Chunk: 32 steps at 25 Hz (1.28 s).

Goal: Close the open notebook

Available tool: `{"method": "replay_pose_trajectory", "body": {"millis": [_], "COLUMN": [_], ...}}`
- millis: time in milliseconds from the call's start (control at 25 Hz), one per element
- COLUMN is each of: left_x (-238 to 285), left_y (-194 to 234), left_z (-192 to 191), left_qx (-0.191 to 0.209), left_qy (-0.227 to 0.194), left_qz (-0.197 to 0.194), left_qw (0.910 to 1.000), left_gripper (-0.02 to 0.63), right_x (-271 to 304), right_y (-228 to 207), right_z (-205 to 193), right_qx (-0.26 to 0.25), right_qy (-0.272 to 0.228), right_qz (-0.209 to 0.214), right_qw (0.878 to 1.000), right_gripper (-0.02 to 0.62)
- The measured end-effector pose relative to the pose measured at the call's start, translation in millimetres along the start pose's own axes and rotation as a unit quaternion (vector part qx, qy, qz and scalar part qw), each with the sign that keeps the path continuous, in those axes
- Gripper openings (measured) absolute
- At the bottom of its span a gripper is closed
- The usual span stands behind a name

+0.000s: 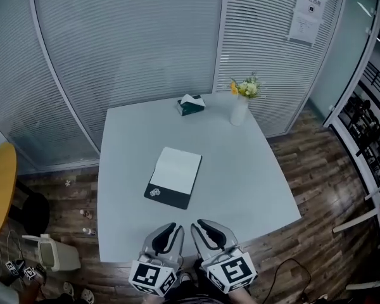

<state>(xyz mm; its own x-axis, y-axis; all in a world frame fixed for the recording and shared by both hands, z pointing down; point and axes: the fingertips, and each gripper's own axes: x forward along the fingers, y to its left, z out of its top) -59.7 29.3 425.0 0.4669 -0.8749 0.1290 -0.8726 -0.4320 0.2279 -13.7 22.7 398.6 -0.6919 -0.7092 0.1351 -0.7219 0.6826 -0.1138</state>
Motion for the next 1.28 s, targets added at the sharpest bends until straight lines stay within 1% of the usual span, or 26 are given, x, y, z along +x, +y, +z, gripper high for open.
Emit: {"method": "replay_pose_trajectory", "body": {"millis": [160,440,600,720,880,1000,1280], "left_x": [35.5,85.5,106.0,118.9,130.5,140.8,161.1], "left_y": [4.4,2.5,5.0,11.7,20.1,28.7,59.2], "left_z": [15.7,26.4,23.7,18.6,12.7,8.1,-7.9], "left_qx": [0.006,0.007,0.011,0.006,0.004,0.001,-0.007], "left_qy": [-0.009,-0.011,-0.008,0.0,0.007,0.018,0.058], "left_qz": [0.022,0.057,0.078,0.091,0.104,0.108,0.099], "left_qw": [0.9997,0.9983,0.9969,0.9958,0.9945,0.994,0.9934], "left_gripper": [0.06,0.06,0.06,0.074,0.075,0.075,0.075], "right_x": [20.8,37.5,47.3,56.6,66.8,76.1,102.9], "right_y": [-27.7,-80.4,-98.3,-108.3,-117.1,-125.2,-141.5], "right_z": [11.9,18.9,13.3,7.5,0.5,-1.7,-9.8], "right_qx": [-0.001,-0.001,-0.009,-0.007,-0.005,-0.003,0.018], "right_qy": [-0.003,-0.001,0.009,0.017,0.025,0.031,0.047], "right_qz": [0.029,0.053,0.075,0.089,0.101,0.101,0.082], "right_qw": [1.0,0.999,0.997,0.996,0.995,0.994,0.995], "right_gripper": [0.061,0.061,0.061,0.063,0.063,0.063,0.063]}}
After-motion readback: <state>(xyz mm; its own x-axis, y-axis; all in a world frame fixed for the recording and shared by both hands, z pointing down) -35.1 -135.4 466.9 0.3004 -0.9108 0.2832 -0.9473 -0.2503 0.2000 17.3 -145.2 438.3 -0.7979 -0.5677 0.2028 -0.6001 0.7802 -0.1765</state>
